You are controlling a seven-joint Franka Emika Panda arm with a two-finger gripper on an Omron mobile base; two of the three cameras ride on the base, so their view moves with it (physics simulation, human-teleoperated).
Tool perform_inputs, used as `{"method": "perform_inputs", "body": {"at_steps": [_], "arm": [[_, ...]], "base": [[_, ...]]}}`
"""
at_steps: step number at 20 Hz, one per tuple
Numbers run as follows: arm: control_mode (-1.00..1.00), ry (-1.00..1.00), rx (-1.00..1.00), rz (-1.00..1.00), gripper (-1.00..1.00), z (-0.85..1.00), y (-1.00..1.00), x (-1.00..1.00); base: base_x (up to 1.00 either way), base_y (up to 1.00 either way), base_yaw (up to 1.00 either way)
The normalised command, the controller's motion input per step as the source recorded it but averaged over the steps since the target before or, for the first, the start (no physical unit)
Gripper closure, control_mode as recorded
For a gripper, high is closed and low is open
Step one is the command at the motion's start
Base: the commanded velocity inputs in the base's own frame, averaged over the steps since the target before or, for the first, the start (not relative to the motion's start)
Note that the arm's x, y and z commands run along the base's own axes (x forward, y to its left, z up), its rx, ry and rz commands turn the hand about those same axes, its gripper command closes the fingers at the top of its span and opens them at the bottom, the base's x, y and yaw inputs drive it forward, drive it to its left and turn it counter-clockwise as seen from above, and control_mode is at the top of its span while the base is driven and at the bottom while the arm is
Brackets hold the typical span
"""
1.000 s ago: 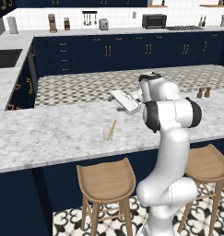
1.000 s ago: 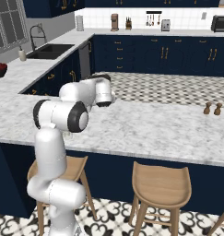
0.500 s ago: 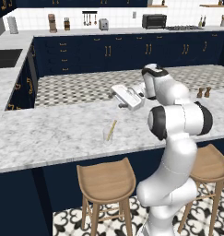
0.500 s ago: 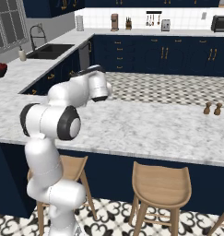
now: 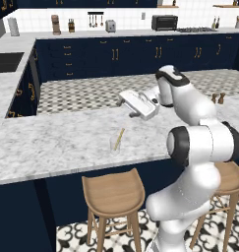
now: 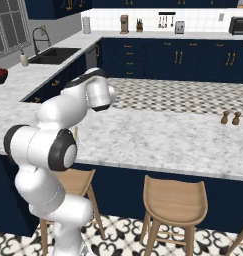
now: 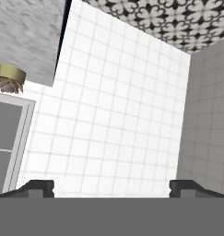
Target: Take a straw from the drawer in front and place it inside the glass cup on the dining counter.
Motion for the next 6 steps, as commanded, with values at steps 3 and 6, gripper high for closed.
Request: {"method": "perform_inputs", "body": {"at_steps": [3,6], "arm": [[-1.00,0.00,-0.04,0.00,-1.00,0.03,0.14,-0.74],[-1.00,0.00,-0.05,0.00,-1.00,0.00,0.21,-0.70]], "base": [[0.00,0.00,0.00],[0.00,0.00,0.00]]}}
